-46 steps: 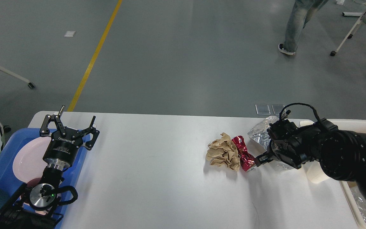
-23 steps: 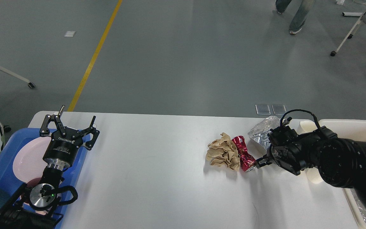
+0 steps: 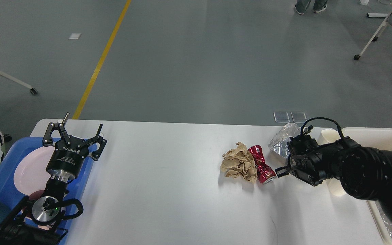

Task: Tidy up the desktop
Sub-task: 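Lower the right gripper and grasp the clear plastic bag, then lift the plastic bag, carry it into the beige bin, release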

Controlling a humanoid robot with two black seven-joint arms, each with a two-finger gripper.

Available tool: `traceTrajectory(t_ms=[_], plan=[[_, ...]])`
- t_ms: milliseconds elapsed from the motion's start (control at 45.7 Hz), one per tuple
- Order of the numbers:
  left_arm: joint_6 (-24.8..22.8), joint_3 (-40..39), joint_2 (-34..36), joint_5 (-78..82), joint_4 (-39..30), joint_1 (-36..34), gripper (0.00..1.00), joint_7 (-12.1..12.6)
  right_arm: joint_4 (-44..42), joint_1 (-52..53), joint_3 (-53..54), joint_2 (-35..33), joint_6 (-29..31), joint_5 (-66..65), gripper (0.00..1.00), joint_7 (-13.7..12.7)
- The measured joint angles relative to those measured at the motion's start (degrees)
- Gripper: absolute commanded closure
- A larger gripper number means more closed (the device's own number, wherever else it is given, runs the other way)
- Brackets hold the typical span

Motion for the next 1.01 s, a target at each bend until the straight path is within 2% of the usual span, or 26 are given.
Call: traceTrajectory(t_ms=[153,350,634,787,1006], plan=[[0.00,0.00,0.00,0.00,0.00,0.00,0.03,0.00,1.94,1.90,0.20,0.19,0.01,6.20,1.00,-1.47],[0.00,0.00,0.00,0.00,0.00,0.00,0.03,0.00,5.93,7.42,0.62,0.09,0.27,12.71,1.00,-1.50],[0.00,0.00,0.00,0.05,0.00,0.00,0.03,0.00,22.65,25.16,0.84,-1.17,2.57,24.33,1.00,-1.54],[0.00,0.00,0.00,0.05,0.00,0.00,0.04,0.00,28.70,36.77,0.60,-2.44,9.32,32.61,1.00,-1.57],[0.00,0.00,0.01,0.03,0.00,0.00,0.03,0.00,31.71,53.09,-0.31,-5.43,27.16,40.39,1.00,-1.50]])
